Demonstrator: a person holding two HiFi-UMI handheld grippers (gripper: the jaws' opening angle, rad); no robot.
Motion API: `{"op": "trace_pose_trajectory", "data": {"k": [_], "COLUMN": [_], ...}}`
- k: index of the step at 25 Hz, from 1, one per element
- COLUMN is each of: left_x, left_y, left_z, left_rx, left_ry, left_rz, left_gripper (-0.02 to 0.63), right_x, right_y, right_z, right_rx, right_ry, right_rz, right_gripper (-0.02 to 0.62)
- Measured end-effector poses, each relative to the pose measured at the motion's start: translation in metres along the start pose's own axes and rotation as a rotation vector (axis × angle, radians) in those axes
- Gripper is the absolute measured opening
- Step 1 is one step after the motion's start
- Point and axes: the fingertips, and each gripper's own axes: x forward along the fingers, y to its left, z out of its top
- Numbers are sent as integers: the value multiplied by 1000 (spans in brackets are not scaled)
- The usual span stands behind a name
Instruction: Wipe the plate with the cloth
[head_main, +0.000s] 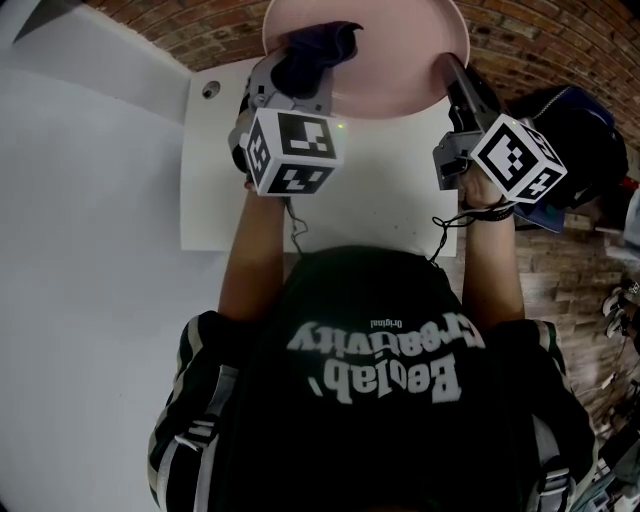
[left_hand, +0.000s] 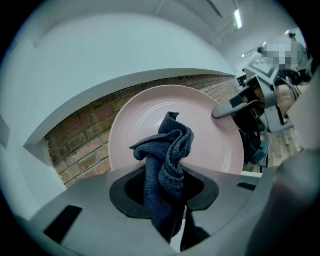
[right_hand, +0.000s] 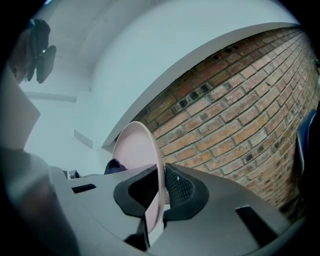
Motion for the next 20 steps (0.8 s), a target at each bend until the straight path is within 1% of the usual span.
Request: {"op": "trace_pose_trajectory", "data": {"k": [8,15,20], "left_x": [4,6,9], "left_y": [-38,-68,-81], "left_z": [-6,-12,-8], "left_rx": [26,36,32], "left_ry": [10,10,-8], "left_rz": [-94,-170,-211], "left_gripper": [121,121,121], "right_x": [3,9,15], "right_y": [-5,1,8], "right_z": [7,3,-1], "right_rx": [39,46,42], "right_ry": [-28,-29,-21], "right_rz": [-17,-16,-12], "right_gripper": [9,11,11]}}
